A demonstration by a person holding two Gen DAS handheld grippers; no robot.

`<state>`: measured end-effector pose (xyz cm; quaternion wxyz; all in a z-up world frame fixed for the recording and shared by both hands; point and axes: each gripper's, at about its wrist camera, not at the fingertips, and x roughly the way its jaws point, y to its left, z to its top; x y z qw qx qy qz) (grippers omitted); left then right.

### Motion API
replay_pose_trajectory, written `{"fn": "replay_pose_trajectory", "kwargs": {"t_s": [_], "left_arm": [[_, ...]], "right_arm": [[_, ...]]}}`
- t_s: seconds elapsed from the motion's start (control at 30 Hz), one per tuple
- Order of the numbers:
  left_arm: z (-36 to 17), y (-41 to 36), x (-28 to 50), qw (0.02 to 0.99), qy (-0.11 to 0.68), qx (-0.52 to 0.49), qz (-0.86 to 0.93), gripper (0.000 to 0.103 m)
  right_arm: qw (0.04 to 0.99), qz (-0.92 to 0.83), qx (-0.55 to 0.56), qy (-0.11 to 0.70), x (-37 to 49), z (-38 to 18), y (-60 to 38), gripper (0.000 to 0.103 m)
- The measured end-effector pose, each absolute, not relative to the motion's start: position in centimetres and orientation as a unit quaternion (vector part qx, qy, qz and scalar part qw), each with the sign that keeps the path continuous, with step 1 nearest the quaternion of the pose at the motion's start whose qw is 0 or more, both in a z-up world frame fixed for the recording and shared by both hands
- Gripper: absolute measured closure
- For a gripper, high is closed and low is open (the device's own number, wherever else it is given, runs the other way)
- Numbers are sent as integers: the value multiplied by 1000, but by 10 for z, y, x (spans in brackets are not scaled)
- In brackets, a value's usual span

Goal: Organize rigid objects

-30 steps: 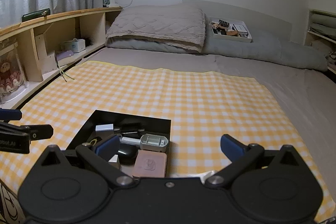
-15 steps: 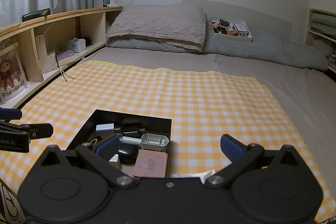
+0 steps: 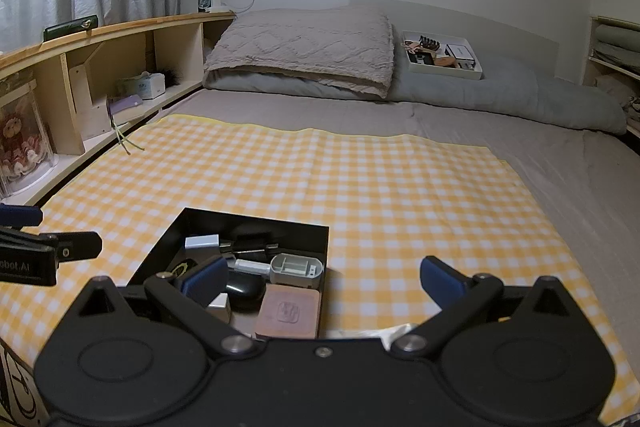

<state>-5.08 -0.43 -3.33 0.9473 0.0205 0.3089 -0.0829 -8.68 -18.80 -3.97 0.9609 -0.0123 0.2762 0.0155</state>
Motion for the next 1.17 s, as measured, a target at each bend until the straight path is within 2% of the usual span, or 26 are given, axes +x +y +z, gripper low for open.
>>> {"fn": "replay_pose_trajectory", "kwargs": {"t_s": [1.17], "left_arm": [[-31,-5,-52,948,307,18,-75,0]], "right_arm": [[961,16,-13,276,-87,-39,-187,0]]}}
